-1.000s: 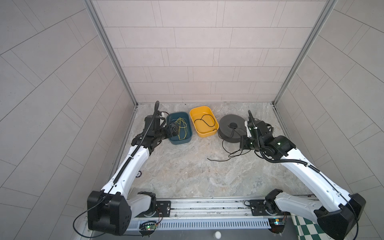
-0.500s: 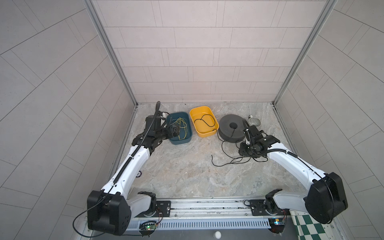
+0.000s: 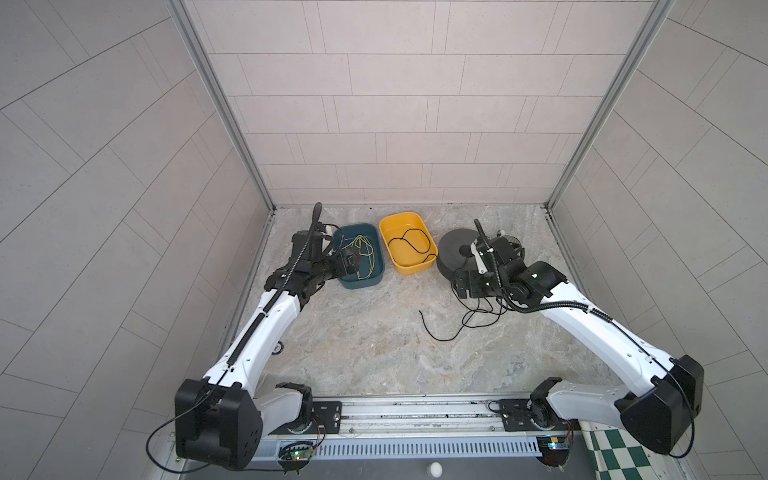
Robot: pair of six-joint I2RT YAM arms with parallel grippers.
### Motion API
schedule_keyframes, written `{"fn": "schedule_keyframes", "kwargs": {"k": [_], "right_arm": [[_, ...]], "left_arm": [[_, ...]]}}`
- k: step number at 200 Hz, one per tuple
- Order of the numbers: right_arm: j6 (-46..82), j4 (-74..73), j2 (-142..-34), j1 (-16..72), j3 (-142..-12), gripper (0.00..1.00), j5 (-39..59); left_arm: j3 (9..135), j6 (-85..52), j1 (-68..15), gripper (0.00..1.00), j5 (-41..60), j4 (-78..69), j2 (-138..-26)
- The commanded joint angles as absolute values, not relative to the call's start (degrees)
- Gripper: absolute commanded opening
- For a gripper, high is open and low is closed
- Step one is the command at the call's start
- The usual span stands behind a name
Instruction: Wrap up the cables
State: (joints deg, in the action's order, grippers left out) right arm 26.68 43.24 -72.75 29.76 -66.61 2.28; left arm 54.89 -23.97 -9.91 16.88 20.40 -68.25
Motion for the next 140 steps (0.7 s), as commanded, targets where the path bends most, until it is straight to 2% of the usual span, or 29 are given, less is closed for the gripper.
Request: {"fn": "schedule_keyframes", "kwargs": {"k": [1, 43, 80, 95, 110, 128, 140], "right_arm": [[19.95, 38.52, -77.8, 29.92, -70.54, 0.95, 2.99], [11.63, 38.38, -90.66, 29.92, -80.58, 0.87, 2.87], [10.2, 39.16, -100.65, 29.53, -87.11, 0.75, 3.24], [10.5, 41.01, -104.03, 29.2, -89.83, 0.68, 3.41], [10.81, 41.67, -107.1, 28.49, -91.75, 0.56, 4.66], [10.72, 42.81, -110.41, 28.12, -94.02, 0.49, 5.57], [10.63, 43.72, -112.32, 28.11, -95.67, 0.37, 5.8]], "left_arm": [[55.57, -23.41, -10.21, 0.94, 17.36, 20.61, -68.29], [55.23, -23.91, -10.35, 0.94, 17.99, 19.9, -68.06], [55.11, -23.88, -10.34, 0.94, 17.64, 19.86, -67.59], [55.09, -23.91, -10.37, 0.94, 17.74, 19.7, -67.57], [55.06, -24.22, -10.42, 0.94, 18.15, 19.58, -67.77], [55.1, -24.26, -10.46, 0.94, 18.33, 19.56, -67.92], [55.03, -24.26, -10.46, 0.94, 18.28, 19.51, -67.87]]}}
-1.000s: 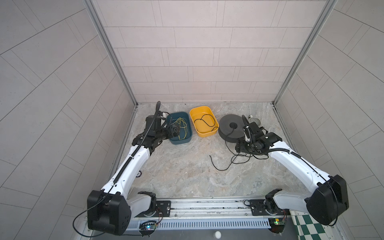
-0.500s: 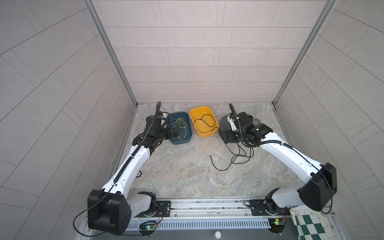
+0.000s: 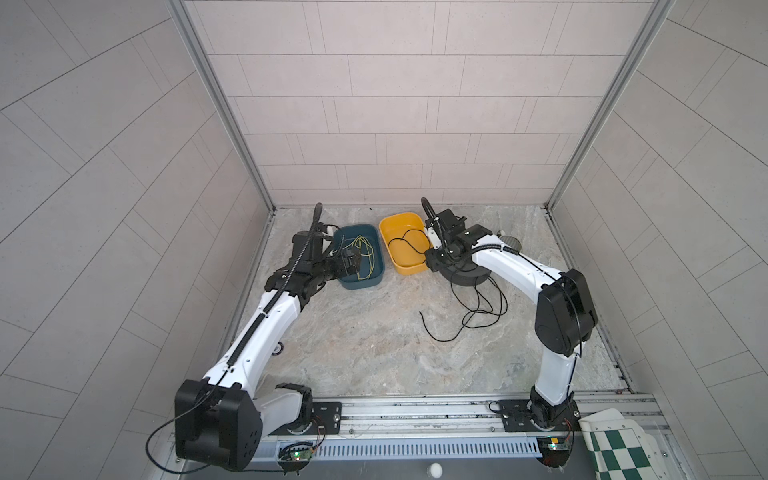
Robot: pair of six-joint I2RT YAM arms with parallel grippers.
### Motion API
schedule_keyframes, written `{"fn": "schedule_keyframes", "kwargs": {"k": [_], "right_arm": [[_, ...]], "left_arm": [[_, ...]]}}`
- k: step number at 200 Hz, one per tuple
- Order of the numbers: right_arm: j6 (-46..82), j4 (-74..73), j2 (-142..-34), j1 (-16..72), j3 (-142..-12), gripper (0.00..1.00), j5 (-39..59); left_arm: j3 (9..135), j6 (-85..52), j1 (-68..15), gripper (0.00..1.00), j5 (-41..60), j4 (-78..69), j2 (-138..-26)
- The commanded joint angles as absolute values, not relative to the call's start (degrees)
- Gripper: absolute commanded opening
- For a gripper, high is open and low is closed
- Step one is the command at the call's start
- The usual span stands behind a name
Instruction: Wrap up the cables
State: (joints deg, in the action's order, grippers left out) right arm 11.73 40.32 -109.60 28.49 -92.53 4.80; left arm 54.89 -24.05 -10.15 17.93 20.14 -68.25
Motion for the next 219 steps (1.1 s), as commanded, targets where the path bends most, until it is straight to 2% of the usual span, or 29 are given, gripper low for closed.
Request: {"fn": "schedule_keyframes", "kwargs": {"k": [1, 12, 37, 51, 72, 127, 172, 219], "right_arm": [[10.63, 43.74, -112.46, 28.12, -95.78, 0.36, 5.76], [10.96, 44.27, -113.66, 28.12, -96.64, 0.29, 5.01], [10.91, 44.65, -114.18, 28.1, -96.82, 0.25, 4.24], [10.9, 44.7, -113.87, 28.12, -96.68, 0.11, 3.58], [10.23, 45.5, -113.14, 28.12, -97.06, 0.0, 2.67], [7.46, 47.69, -106.43, 29.51, -98.07, 0.0, -0.26], [3.15, 47.01, -98.34, 34.29, -97.09, 0.0, -1.24], [1.72, 34.26, -86.66, 38.22, -85.77, 0.0, 4.22]], "left_arm": [[55.02, -24.26, -10.46, 0.94, 18.28, 19.51, -67.86], [55.0, -24.21, -10.46, 0.94, 18.17, 19.51, -67.85], [54.94, -24.25, -10.58, 0.94, 18.05, 19.51, -67.68], [55.03, -24.25, -10.58, 0.94, 18.17, 19.51, -67.68], [55.09, -24.34, -10.62, 0.94, 18.39, 19.35, -67.85], [55.05, -24.51, -10.55, 0.94, 18.61, 19.25, -67.58], [56.26, -27.02, -10.77, 0.94, 23.51, 18.41, -68.37], [58.3, -34.79, -11.16, 0.94, 29.68, 20.11, -66.57]]}}
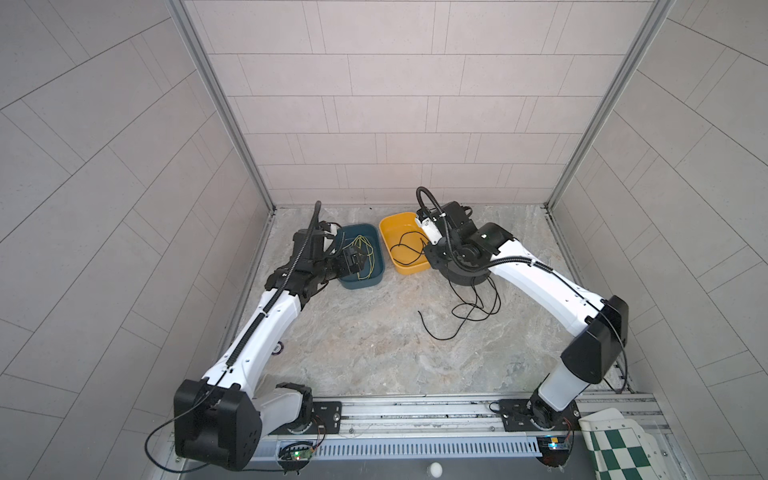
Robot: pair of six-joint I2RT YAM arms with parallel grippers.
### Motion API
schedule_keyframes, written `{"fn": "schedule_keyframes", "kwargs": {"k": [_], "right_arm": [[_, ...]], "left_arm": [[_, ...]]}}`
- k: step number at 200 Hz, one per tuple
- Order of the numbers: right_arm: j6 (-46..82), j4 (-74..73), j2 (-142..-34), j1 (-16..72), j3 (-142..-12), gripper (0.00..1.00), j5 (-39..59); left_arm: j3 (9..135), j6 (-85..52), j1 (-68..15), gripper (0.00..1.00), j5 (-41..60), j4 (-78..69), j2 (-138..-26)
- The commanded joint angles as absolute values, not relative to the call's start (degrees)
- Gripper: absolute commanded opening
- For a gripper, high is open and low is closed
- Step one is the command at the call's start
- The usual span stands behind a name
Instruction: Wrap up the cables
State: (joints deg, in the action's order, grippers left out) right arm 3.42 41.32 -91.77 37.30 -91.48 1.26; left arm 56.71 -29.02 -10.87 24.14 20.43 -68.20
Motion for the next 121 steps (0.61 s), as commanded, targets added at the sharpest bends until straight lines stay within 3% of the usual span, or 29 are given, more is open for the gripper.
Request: {"fn": "schedule_keyframes", "kwargs": {"k": [1, 69, 121], "right_arm": [[1.79, 33.92, -86.39, 38.27, -85.56, 0.0, 4.4], [3.42, 24.77, -74.83, 39.2, -78.98, 0.0, 12.59], [3.01, 19.54, -67.56, 39.27, -75.63, 0.0, 12.43]], "left_arm": [[58.2, -35.02, -11.16, 0.94, 29.91, 19.98, -66.55], [49.17, -58.82, -11.5, 0.92, 37.87, 3.61, -62.58], [46.77, -63.32, -13.65, 0.9, 38.28, 0.14, -65.97]]}}
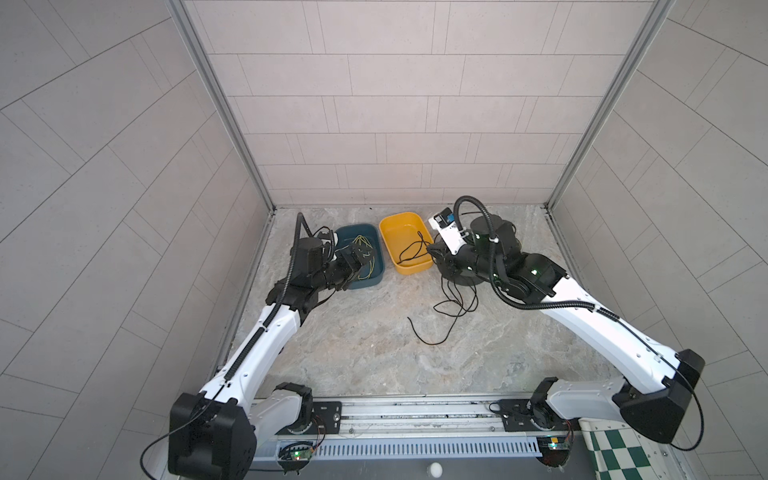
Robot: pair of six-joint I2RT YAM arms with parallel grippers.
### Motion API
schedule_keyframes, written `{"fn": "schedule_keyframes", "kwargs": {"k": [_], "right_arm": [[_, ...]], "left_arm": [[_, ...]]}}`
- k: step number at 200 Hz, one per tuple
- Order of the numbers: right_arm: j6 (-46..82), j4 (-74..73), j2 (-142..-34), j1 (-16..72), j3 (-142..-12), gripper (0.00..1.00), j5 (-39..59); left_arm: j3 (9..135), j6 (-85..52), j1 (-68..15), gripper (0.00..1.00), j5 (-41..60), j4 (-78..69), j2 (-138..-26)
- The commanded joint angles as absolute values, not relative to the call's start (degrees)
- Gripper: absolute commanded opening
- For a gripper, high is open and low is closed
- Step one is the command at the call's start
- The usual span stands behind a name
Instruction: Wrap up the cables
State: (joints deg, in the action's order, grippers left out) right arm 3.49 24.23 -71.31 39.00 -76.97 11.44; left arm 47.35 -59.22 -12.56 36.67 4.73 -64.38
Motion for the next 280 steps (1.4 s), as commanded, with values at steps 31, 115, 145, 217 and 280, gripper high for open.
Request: {"fn": "schedule_keyframes", "kwargs": {"k": [31, 115, 145, 217, 280], "right_arm": [[3.51, 16.29, -63.79, 39.24, -73.16, 0.0, 11.76], [3.43, 15.62, -60.76, 39.21, -74.09, 0.0, 13.26], [3.13, 16.1, -58.3, 39.16, -74.36, 0.0, 13.45], [5.63, 28.79, -49.76, 38.0, -64.3, 0.0, 1.09], [19.54, 41.57, -48.24, 27.94, -51.81, 0.0, -5.61]], "left_arm": [[46.37, -66.43, -16.07, 0.89, 39.63, -3.27, -70.41], [45.46, -73.7, -21.65, 0.89, 34.36, -14.78, -80.34], [48.04, -73.61, -22.06, 0.89, 32.84, -15.19, -85.27], [53.13, -66.49, -21.53, 0.87, 32.62, -7.09, -85.45], [59.11, -56.56, -20.35, 0.87, 29.96, 3.92, -83.85]]}}
